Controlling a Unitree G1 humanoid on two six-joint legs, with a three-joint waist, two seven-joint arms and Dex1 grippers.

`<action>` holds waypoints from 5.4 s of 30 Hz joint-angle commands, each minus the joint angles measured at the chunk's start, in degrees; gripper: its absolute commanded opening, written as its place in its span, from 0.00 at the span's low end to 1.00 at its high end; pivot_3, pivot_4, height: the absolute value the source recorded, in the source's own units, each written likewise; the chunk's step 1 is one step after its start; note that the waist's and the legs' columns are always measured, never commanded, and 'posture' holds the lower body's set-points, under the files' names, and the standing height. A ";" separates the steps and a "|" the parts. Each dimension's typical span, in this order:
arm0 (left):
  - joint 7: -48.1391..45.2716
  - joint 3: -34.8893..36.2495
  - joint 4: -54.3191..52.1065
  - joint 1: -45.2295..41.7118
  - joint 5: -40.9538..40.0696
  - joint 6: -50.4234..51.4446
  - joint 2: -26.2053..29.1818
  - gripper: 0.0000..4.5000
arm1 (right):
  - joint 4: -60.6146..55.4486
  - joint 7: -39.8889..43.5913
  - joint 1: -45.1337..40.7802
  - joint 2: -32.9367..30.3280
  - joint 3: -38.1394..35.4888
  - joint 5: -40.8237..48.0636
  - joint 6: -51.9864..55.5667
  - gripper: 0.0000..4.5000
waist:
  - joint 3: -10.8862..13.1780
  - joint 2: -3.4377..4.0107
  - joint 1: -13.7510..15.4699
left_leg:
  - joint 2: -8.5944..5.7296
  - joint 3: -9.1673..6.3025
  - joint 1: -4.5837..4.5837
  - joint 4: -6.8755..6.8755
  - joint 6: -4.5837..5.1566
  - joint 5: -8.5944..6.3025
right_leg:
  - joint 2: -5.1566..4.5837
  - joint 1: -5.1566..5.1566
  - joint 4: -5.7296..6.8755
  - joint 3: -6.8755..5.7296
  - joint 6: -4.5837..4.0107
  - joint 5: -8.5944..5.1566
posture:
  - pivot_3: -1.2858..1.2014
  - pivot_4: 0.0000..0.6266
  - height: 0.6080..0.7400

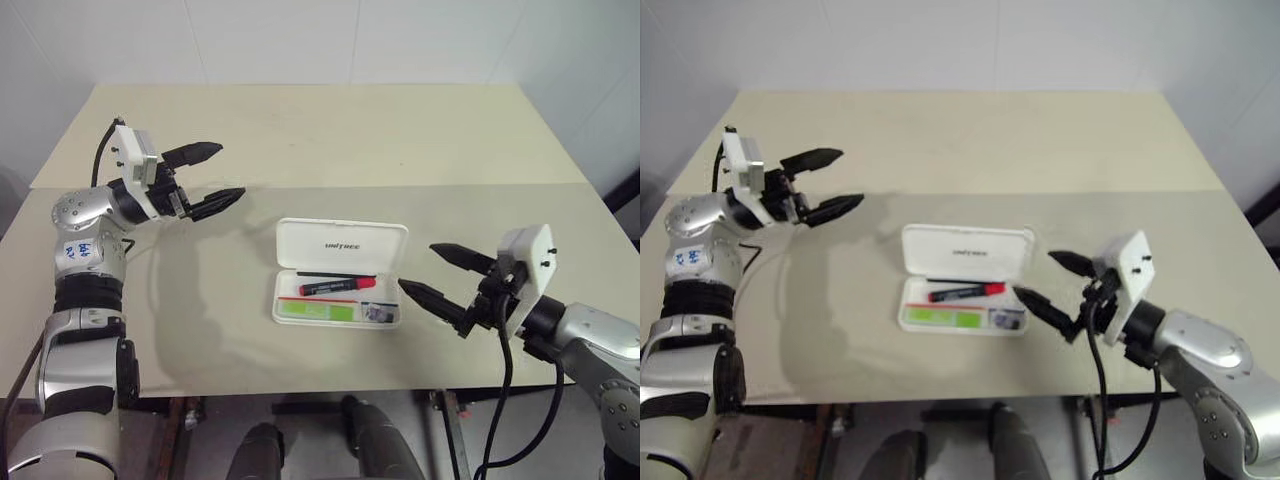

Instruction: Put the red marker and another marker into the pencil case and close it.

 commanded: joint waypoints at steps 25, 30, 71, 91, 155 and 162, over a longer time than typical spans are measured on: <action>0.71 -1.25 25.37 -16.21 9.54 9.68 -6.38 0.01 | 8.54 22.40 10.91 -6.57 -5.70 3.47 -25.35 1.00 | 0.04 -0.07 0.43 | -0.07 -0.03 0.01 0.13 0.02 -0.01 | 0.00 0.01 0.25 0.06 0.06 0.04 | 0.52 0.24 1.00; 1.67 -3.06 27.85 -18.08 12.36 18.14 -7.56 0.01 | 7.04 22.18 13.51 -6.84 -7.30 4.46 -25.55 1.00 | 0.05 -0.09 0.70 | -0.09 -0.03 0.01 0.23 0.01 -0.01 | 0.01 0.03 0.29 0.06 0.06 0.05 | 0.52 0.24 1.00; -22.49 -30.84 11.49 -15.45 0.58 40.92 -7.83 0.01 | 7.03 24.30 17.36 -8.29 -7.84 5.52 -27.19 1.00 | 0.07 -0.12 1.05 | -0.11 0.00 0.00 0.66 0.01 -0.01 | 0.02 0.14 0.45 0.20 0.10 0.07 | 0.52 0.24 1.00; -19.58 -40.83 9.06 -10.30 0.57 39.38 -10.05 0.01 | 7.03 22.28 17.15 -7.70 -6.42 4.36 -28.21 1.00 | 0.07 -0.12 1.14 | -0.11 -0.01 0.41 0.86 0.03 -0.01 | 0.05 1.00 0.00 0.24 -0.44 -0.22 | 0.52 0.24 1.00; -0.01 6.98 -42.41 40.17 -0.09 12.30 9.83 1.00 | 34.92 35.80 -10.92 -9.66 9.50 -4.69 -32.49 1.00 | -0.97 0.45 1.21 | 1.69 1.81 0.50 0.80 0.55 -0.85 | 0.10 0.80 0.63 -0.47 -0.77 -1.25 | 0.52 0.24 1.00; 1.15 5.13 -38.74 37.44 1.53 10.00 10.81 1.00 | 32.28 32.95 -9.54 -7.50 9.10 -4.55 -33.04 1.00 | -0.95 0.45 1.14 | 1.72 1.94 0.51 0.81 0.55 -0.84 | 0.10 0.79 0.58 -0.44 -0.82 -1.27 | 0.52 0.24 1.00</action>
